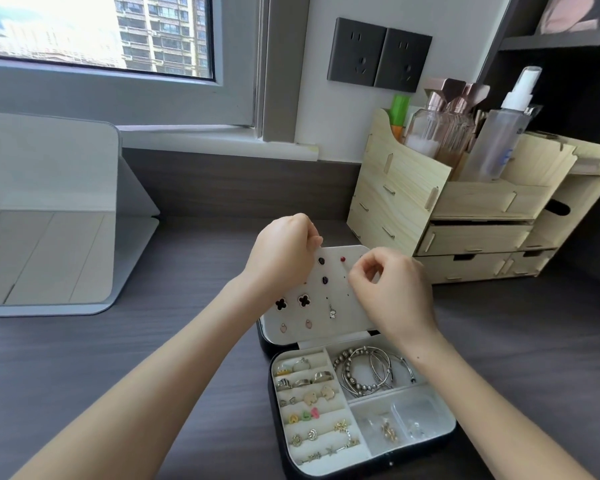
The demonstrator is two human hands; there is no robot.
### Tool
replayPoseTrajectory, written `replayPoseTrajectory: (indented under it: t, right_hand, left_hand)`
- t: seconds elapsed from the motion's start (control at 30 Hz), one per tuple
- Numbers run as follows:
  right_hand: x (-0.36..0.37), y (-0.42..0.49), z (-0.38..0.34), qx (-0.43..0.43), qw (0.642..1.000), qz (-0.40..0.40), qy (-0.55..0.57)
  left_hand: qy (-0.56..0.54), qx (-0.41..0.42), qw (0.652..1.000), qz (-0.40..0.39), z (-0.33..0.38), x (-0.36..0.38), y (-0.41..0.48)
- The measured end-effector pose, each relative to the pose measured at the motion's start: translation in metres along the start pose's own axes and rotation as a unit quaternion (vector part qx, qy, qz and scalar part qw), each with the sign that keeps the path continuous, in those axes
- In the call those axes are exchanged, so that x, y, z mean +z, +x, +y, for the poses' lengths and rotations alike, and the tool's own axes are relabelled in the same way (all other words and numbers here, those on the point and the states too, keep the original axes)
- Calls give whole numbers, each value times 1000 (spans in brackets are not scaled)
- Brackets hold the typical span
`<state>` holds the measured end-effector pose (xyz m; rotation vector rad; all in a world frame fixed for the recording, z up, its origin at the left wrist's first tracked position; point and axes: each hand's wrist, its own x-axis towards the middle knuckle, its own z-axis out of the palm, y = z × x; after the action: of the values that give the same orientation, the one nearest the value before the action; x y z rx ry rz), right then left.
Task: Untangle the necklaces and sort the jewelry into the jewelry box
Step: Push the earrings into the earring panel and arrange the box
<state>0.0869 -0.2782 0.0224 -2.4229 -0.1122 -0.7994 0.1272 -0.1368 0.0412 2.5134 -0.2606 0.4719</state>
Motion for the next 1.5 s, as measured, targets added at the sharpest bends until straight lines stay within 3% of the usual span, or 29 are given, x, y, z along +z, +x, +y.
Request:
replayPoseTrajectory:
  t: [0.07, 0.27, 0.43, 0.57, 0.73, 0.87, 1.23, 1.5]
  right_hand:
    - [-3, -2, 2, 1, 999, 25, 29]
    - [-5, -13, 15, 63, 995, -69, 47]
    - [-2, -12, 16, 67, 994, -66, 48]
    - [-4, -14, 12, 42, 996, -84, 2]
    - [-5, -8, 5, 78, 989, -121, -26]
    - [-10, 2, -3, 103, 977, -180, -46]
    - [-17, 27, -26, 66, 926, -308, -210]
    - [-16, 30, -15, 46, 929, -305, -202]
  left_hand:
    - [-1, -6, 1000, -5, -2, 2, -1]
    - [-6, -10, 1000, -12, -2, 1, -1]
    - [-6, -5, 1000, -12, 0, -2, -1]
    - [-11, -3, 1000, -7, 2, -4, -1]
    - [-12, 4, 1000, 0, 4, -6, -2]
    - [-15, 8, 1000, 4, 3, -5, -2]
    - [-13, 11, 1000, 13, 4, -4, -2]
    - [-17, 13, 1000, 13, 1, -3, -1]
